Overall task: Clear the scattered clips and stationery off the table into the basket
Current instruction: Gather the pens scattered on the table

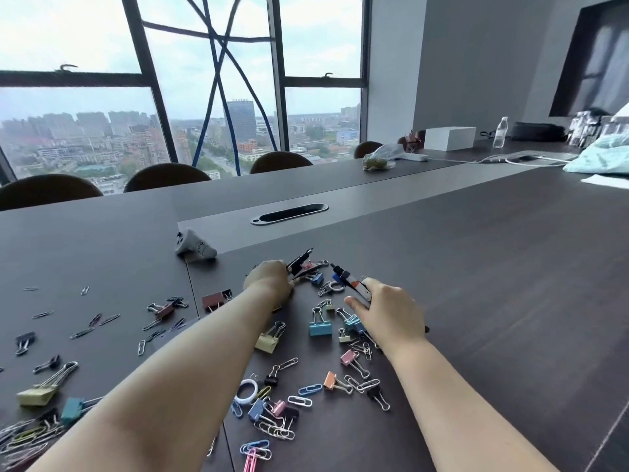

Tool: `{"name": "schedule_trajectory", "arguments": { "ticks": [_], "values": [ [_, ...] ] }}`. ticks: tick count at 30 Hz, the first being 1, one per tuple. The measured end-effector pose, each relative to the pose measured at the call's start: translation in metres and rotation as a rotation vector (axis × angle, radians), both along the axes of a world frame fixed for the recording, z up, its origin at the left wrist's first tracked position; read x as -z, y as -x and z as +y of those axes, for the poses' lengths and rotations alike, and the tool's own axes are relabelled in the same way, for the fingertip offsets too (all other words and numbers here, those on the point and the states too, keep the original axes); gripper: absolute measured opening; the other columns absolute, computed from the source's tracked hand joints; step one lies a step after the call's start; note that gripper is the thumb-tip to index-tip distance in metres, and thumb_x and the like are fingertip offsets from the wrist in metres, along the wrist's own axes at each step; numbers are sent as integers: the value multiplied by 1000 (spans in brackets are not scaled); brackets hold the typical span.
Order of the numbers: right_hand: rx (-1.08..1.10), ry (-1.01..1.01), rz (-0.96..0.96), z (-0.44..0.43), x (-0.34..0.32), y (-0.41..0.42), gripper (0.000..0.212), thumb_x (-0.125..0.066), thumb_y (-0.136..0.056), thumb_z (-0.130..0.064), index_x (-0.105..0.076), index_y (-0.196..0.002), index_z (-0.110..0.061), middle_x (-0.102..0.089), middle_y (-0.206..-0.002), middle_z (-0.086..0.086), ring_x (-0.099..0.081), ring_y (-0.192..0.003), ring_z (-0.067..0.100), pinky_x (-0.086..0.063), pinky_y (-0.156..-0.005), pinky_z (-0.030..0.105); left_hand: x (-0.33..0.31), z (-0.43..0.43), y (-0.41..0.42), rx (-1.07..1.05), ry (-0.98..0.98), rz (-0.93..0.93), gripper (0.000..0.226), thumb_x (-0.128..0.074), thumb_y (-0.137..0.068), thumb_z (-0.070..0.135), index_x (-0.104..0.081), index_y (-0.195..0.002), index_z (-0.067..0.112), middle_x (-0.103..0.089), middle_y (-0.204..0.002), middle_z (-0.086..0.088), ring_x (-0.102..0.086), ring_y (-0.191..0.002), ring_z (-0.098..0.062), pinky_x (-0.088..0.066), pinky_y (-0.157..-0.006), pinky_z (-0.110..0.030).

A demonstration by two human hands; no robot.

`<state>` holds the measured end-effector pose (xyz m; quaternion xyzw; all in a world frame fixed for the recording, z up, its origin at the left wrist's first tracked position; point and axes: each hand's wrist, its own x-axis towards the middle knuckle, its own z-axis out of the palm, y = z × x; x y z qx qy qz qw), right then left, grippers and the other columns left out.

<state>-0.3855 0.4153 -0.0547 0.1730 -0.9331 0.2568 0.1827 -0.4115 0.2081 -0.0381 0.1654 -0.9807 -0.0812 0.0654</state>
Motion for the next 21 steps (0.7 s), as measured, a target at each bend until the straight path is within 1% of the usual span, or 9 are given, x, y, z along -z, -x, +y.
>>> {"name": "schedule_trajectory", "arguments": {
  "ticks": [3,6,8,11,14,16,18,20,21],
  "values": [
    [-1,-14,-18,-2,1,1,33,-54,-88,-46,-56,-98,-15,-69,-95,6,-63,-92,29,-37,-62,27,3,2,-1,7,14,16,24,-53,-89,19,-53,-111,11,-59,-119,-12,-56,-110,-30,-46,-84,-36],
    [-5,-14,-61,-3,1,4,33,-54,-88,-47,-53,-88,-14,-68,-92,7,-62,-89,29,-39,-62,28,1,7,-3,44,36,13,26,-52,-90,23,-52,-113,10,-59,-120,-12,-55,-112,-31,-45,-85,-36],
    [-9,-8,-74,-2,3,5,32,-55,-87,-47,-49,-83,-16,-68,-91,7,-63,-88,29,-39,-62,28,-1,10,-3,67,45,3,28,-50,-91,24,-52,-113,8,-58,-121,-12,-53,-115,-31,-43,-87,-35],
    [-18,-3,-68,0,3,7,33,-55,-87,-49,-47,-81,-18,-68,-88,6,-63,-86,29,-38,-61,28,-3,10,-2,91,31,24,26,-48,-90,22,-53,-110,6,-59,-118,-15,-54,-112,-32,-42,-83,-34],
    [-35,12,-64,0,4,7,34,-54,-86,-51,-42,-80,-20,-68,-89,6,-62,-86,28,-37,-61,27,-7,10,-4,110,-82,71,24,-47,-89,21,-55,-103,3,-64,-107,-15,-59,-101,-33,-42,-74,-32],
    [-43,21,-62,1,2,7,34,-54,-86,-52,-42,-79,-21,-68,-89,6,-62,-86,28,-38,-61,27,-12,8,-11,148,-211,101,15,-49,-87,16,-54,-95,5,-67,-93,-12,-63,-89,-29,-42,-66,-29],
    [-57,33,-43,0,1,4,33,-54,-85,-53,-46,-82,-22,-67,-87,4,-62,-84,27,-38,-60,27,-17,6,-22,192,-313,112,5,-53,-87,13,-51,-88,9,-66,-82,-7,-64,-79,-25,-45,-66,-28],
    [-63,37,-12,0,0,-1,32,-53,-86,-53,-54,-91,-21,-67,-86,2,-61,-80,25,-39,-60,28,-24,3,-36,220,-387,139,6,-58,-85,13,-52,-84,12,-64,-73,-3,-63,-68,-21,-45,-67,-27],
    [-63,36,8,-1,0,-3,34,-53,-86,-52,-57,-96,-20,-68,-86,2,-61,-78,24,-42,-61,29,-28,2,-47,233,-428,162,8,-60,-85,13,-53,-83,14,-62,-70,-1,-60,-64,-19,-44,-66,-25]
  ]
}}
